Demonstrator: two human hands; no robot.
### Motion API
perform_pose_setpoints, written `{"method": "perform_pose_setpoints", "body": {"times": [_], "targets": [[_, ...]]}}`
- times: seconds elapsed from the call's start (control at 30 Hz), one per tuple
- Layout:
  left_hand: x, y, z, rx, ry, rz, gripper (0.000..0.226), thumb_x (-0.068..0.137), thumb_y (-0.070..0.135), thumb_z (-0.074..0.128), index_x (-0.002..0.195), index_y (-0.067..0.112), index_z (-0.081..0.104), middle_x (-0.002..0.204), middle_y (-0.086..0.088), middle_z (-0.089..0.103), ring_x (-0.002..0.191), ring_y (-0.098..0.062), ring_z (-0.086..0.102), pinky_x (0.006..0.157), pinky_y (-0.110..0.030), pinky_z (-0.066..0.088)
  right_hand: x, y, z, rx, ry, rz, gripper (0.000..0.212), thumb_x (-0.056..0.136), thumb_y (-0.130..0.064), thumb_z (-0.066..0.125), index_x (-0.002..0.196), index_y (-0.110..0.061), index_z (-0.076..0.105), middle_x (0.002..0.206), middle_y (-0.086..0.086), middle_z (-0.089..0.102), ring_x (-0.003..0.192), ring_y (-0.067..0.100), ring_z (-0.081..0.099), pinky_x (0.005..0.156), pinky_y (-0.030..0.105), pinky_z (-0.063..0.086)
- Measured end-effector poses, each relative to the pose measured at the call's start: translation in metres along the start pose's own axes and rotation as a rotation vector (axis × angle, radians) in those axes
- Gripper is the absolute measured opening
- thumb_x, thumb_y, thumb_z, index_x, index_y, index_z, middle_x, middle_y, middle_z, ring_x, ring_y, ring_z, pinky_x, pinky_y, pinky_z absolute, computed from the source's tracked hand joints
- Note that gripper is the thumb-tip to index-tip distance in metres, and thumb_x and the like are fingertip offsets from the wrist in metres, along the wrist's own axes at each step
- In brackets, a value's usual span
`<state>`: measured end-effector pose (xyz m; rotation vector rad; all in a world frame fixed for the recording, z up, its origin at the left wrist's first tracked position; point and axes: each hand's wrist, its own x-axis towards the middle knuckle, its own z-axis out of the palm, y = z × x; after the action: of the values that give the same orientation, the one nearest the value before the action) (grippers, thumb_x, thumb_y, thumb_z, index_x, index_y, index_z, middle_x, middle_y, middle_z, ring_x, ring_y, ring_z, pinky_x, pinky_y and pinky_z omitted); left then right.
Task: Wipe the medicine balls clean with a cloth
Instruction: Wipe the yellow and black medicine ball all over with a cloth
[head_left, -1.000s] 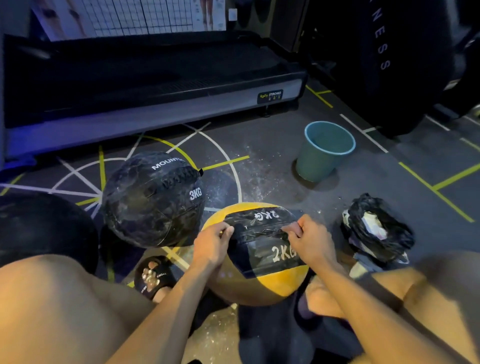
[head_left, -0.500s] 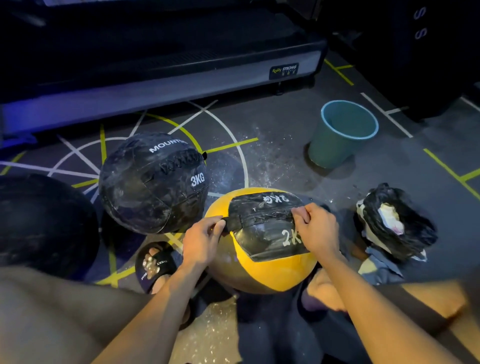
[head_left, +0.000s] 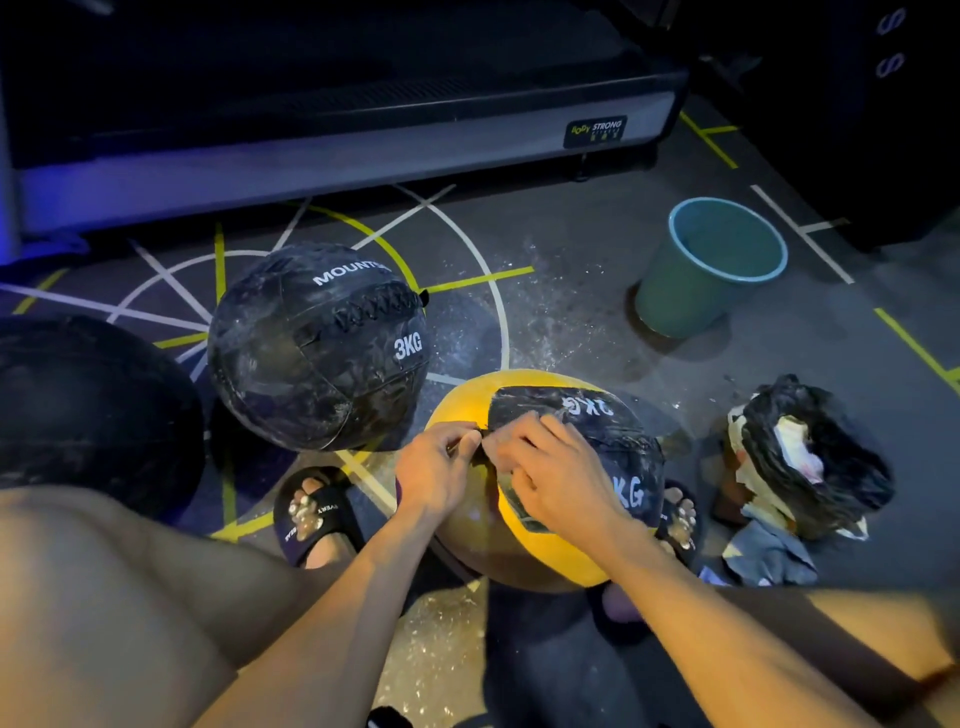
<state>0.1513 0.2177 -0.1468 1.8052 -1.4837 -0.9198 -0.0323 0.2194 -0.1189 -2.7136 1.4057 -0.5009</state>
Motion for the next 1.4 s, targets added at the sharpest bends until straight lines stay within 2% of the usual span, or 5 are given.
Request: {"method": "perform_pose_setpoints", "body": {"times": [0.27, 0.47, 0.67, 1.17, 1.4], "targets": [[0.004, 0.010, 0.006, -0.062, -0.024, -0.043, 0.022, 0.100, 0.031, 0.065, 0.112, 0.019, 0.079, 0.124, 0.004, 0.073, 0.118, -0.016, 0.064, 0.092, -0.024, 0.042, 0.016, 0.016, -0.015, 0.188, 0.107, 0.331, 0.016, 0.091, -0.013, 0.062, 0.094, -0.025, 0.073, 0.096, -0.007, 0.057, 0.090, 0.014, 0.050, 0.078, 0.031, 0.047], [0.008, 0.006, 0.003, -0.042, -0.054, -0.045, 0.022, 0.101, 0.032, 0.064, 0.110, 0.018, 0.080, 0.124, 0.007, 0.071, 0.116, -0.015, 0.064, 0.088, -0.021, 0.041, -0.007, 0.002, -0.008, 0.060, -0.093, -0.047, 0.016, 0.084, -0.020, 0.050, 0.081, -0.020, 0.066, 0.090, -0.005, 0.053, 0.087, 0.019, 0.047, 0.072, 0.040, 0.051], [0.008, 0.012, 0.004, -0.080, -0.061, -0.058, 0.023, 0.101, 0.032, 0.065, 0.109, 0.018, 0.080, 0.125, 0.008, 0.071, 0.114, -0.015, 0.064, 0.090, -0.027, 0.045, 0.017, 0.006, -0.014, 0.193, 0.143, 0.374, 0.017, 0.088, -0.014, 0.060, 0.100, -0.018, 0.071, 0.098, -0.002, 0.057, 0.092, 0.021, 0.054, 0.076, 0.035, 0.049], [0.002, 0.007, 0.003, -0.086, -0.048, -0.010, 0.021, 0.101, 0.032, 0.064, 0.103, 0.018, 0.080, 0.119, 0.008, 0.072, 0.113, -0.014, 0.064, 0.090, -0.025, 0.044, -0.006, -0.006, -0.017, 0.047, -0.147, -0.028, 0.019, 0.086, -0.022, 0.048, 0.092, -0.029, 0.065, 0.104, -0.010, 0.056, 0.097, 0.016, 0.047, 0.079, 0.038, 0.049], [-0.002, 0.008, 0.008, -0.265, -0.211, -0.044, 0.023, 0.083, 0.073, 0.053, 0.090, 0.064, 0.073, 0.127, 0.026, 0.053, 0.132, -0.013, 0.049, 0.115, -0.047, 0.036, -0.036, 0.041, -0.049, 0.298, 0.179, 0.603, 0.025, 0.087, -0.008, 0.068, 0.097, -0.029, 0.077, 0.096, -0.017, 0.064, 0.089, 0.002, 0.066, 0.080, 0.026, 0.054]]}}
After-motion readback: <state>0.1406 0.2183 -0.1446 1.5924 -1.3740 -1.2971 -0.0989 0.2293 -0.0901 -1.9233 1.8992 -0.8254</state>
